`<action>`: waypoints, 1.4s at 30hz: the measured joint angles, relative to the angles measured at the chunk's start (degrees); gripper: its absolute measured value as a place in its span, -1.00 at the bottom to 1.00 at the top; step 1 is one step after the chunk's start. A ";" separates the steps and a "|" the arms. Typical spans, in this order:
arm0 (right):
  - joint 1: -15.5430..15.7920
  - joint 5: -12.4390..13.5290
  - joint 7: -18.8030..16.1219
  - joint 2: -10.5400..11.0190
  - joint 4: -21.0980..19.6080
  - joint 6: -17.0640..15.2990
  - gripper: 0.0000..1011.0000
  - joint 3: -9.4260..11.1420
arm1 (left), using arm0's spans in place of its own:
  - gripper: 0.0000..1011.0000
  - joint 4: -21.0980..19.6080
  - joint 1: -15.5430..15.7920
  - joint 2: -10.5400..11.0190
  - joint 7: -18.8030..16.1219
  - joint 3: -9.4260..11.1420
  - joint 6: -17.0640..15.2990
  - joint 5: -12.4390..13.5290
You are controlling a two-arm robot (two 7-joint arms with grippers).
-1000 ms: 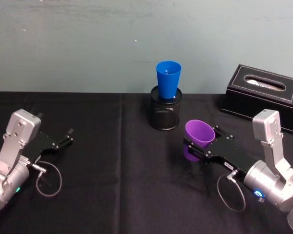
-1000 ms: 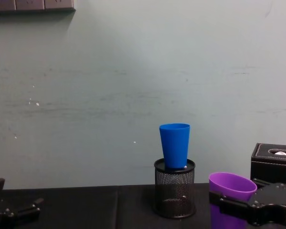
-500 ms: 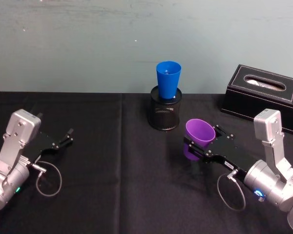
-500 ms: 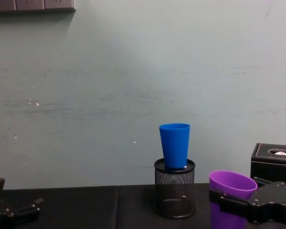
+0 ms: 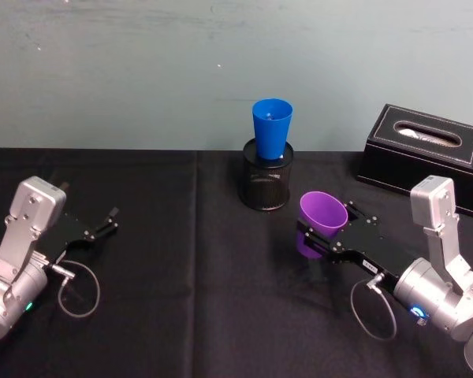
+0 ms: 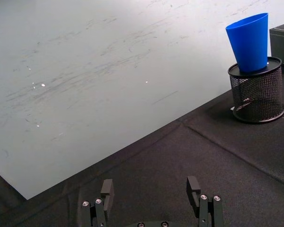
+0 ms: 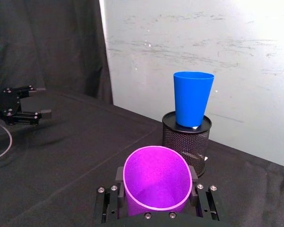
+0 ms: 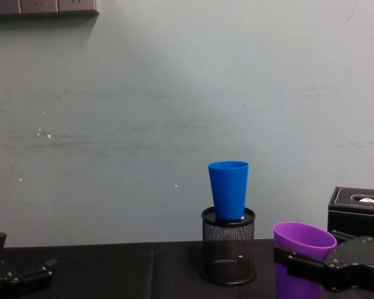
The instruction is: Pick up one cup with a gripper and tap it against the other cup.
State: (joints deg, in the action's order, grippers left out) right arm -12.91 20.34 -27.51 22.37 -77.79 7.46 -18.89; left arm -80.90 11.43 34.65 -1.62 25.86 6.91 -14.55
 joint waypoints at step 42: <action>-2.48 -2.46 -3.31 -0.84 7.28 1.95 0.46 -3.23 | 1.00 0.00 0.00 0.00 0.00 0.00 0.00 0.00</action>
State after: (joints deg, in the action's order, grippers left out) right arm -15.39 17.88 -30.83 21.53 -70.50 9.41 -22.11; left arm -80.90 11.43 34.65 -1.62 25.86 6.91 -14.55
